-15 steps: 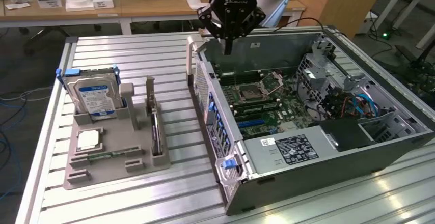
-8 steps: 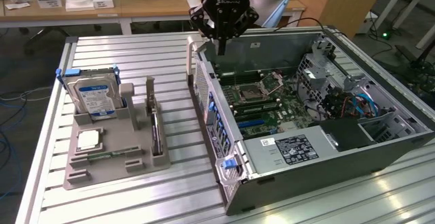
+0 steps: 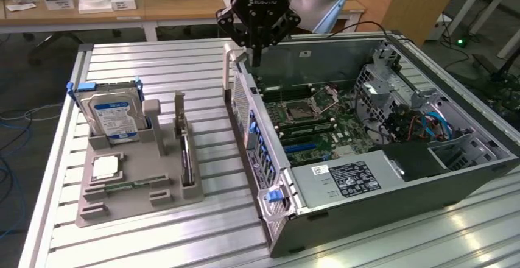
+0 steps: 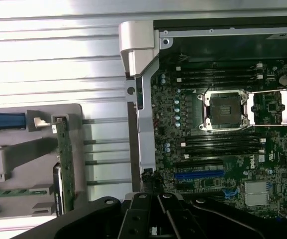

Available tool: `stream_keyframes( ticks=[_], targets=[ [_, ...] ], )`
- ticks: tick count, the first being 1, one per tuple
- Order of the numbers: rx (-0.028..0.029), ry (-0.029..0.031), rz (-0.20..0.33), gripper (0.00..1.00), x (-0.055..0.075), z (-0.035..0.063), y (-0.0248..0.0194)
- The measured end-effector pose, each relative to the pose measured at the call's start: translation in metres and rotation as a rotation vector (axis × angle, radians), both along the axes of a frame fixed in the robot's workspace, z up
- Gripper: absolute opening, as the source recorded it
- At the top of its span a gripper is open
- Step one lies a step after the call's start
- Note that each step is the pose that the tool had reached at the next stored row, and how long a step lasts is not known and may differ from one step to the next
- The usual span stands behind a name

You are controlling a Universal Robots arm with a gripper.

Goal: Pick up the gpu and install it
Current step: 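Reach for the gpu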

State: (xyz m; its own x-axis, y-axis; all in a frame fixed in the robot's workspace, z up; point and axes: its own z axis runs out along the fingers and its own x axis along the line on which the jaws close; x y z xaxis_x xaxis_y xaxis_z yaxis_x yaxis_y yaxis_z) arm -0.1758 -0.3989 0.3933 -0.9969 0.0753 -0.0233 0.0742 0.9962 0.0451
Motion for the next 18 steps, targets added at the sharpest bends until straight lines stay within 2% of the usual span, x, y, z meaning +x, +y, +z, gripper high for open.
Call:
stream_keyframes(
  ticks=[13, 18],
  targets=[
    [0.0, 0.0, 0.0, 0.11, -0.025, 0.0, -0.0003],
    [0.0, 0.0, 0.0, 0.11, -0.035, 0.0, -0.0029]
  ],
)
